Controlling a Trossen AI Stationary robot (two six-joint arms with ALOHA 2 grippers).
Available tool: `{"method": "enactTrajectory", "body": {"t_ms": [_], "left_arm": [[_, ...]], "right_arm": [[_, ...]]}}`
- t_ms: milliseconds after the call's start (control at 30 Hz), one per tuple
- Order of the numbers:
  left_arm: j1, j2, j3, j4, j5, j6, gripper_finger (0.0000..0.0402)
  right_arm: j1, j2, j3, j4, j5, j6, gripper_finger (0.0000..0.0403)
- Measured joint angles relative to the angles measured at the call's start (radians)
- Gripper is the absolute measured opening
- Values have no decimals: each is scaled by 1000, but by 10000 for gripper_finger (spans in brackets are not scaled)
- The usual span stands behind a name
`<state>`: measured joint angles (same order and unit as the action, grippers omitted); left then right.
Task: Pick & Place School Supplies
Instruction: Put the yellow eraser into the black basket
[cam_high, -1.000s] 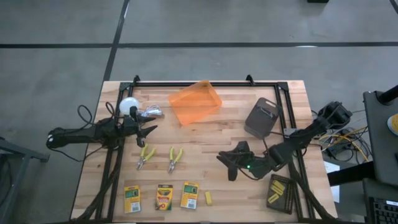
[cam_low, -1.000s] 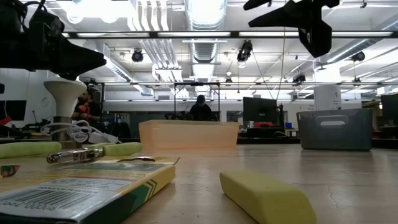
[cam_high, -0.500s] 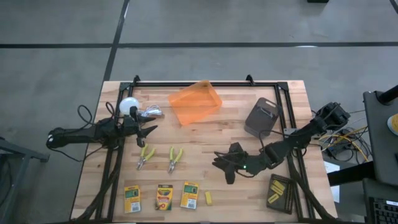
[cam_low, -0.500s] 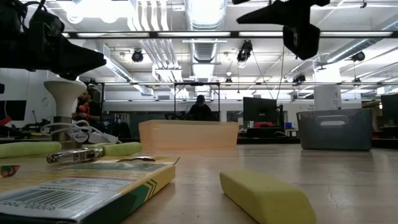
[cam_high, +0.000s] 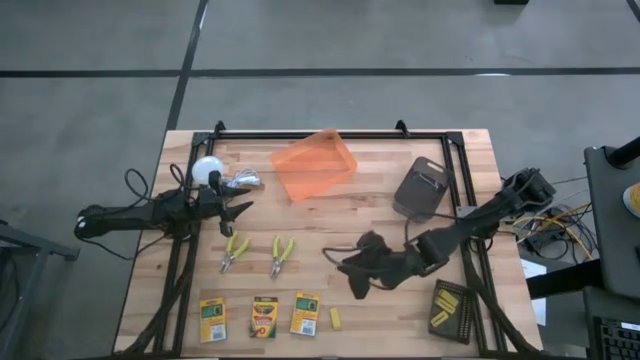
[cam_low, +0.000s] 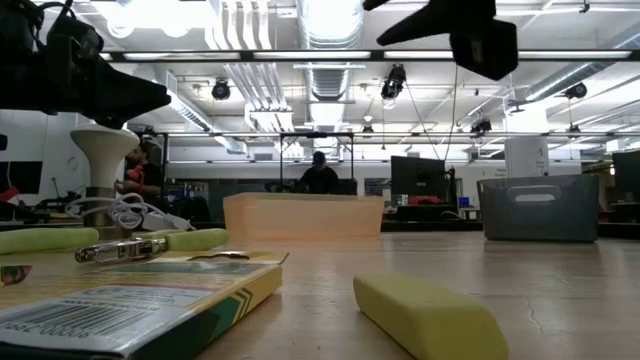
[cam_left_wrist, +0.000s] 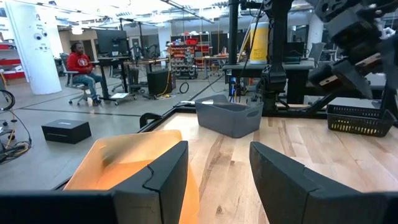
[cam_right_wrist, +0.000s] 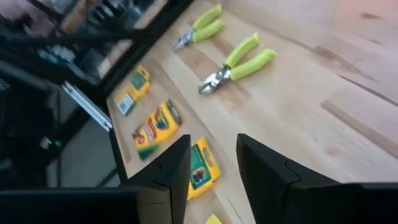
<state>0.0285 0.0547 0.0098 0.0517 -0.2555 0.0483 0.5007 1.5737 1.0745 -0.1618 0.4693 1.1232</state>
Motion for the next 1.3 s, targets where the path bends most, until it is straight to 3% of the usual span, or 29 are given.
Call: {"method": "enactTrajectory", "body": {"t_ms": [100,267,333,633,967,1300], "left_arm": [[0,0,0,0,0,0,179],[0,0,0,0,0,0,179],[0,0,0,0,0,0,179],[0,0,0,0,-1,0,179],[0,0,0,0,0,0,179],[0,0,0,0,0,0,179]], "right_arm": [[0,61,85,-71,-50,-81,128],[2,174,200,-150,-137,-426,121],[10,218,227,-157,-132,-493,116],[31,295,231,-153,-95,-609,91],[71,332,226,5,-100,-831,74],[78,431,227,27,-101,-843,89]]}}
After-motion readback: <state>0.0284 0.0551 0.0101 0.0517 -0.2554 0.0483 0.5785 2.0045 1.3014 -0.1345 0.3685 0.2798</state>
